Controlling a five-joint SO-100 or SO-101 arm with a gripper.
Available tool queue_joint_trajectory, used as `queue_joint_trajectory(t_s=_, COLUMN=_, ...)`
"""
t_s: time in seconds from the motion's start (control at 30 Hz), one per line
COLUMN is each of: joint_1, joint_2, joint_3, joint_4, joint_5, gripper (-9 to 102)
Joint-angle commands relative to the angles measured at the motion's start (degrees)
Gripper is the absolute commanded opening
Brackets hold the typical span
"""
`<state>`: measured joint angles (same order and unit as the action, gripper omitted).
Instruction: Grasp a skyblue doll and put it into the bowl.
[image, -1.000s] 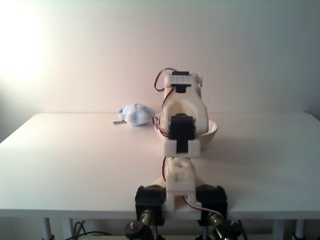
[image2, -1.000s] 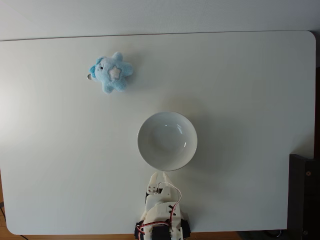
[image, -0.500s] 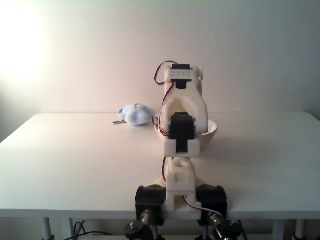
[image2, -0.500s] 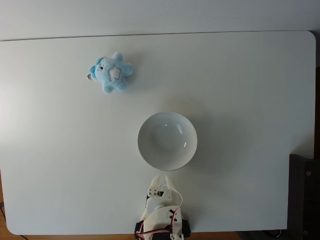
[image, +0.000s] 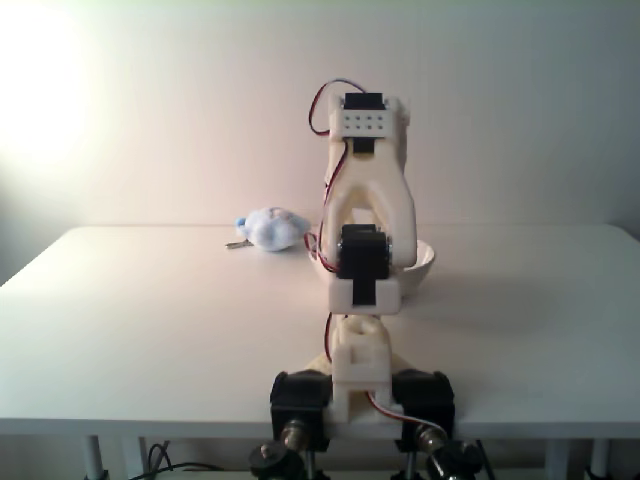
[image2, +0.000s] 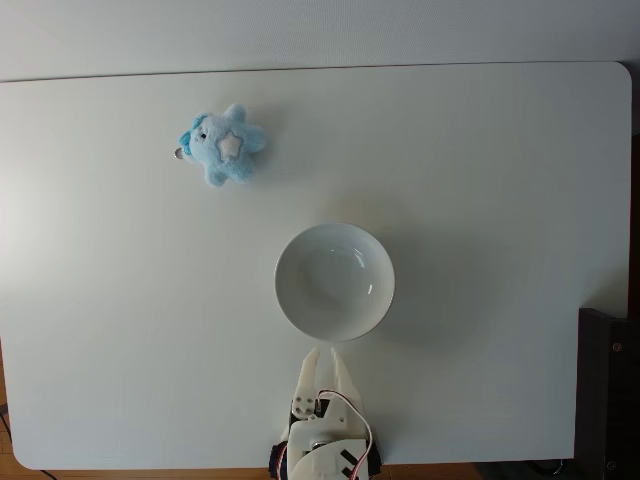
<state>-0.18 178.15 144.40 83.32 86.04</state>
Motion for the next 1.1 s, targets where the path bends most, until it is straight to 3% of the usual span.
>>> queue_joint_trajectory(t_s=0.0, joint_1=-0.44, joint_2=16.70, joint_3=-4.66, joint_4=-0.44, joint_5=0.09, gripper=6)
queue_joint_trajectory(t_s=0.4, joint_1=-0.44, joint_2=16.96, joint_3=-12.22, joint_4=-0.44, joint_5=0.00, gripper=10)
queue_joint_trajectory(t_s=0.77, joint_1=0.35, joint_2=16.79, joint_3=-12.39, joint_4=-3.08, joint_5=0.18, gripper=47)
queue_joint_trajectory(t_s=1.07, joint_1=0.44, joint_2=16.61, joint_3=-12.30, joint_4=-8.88, joint_5=0.09, gripper=67)
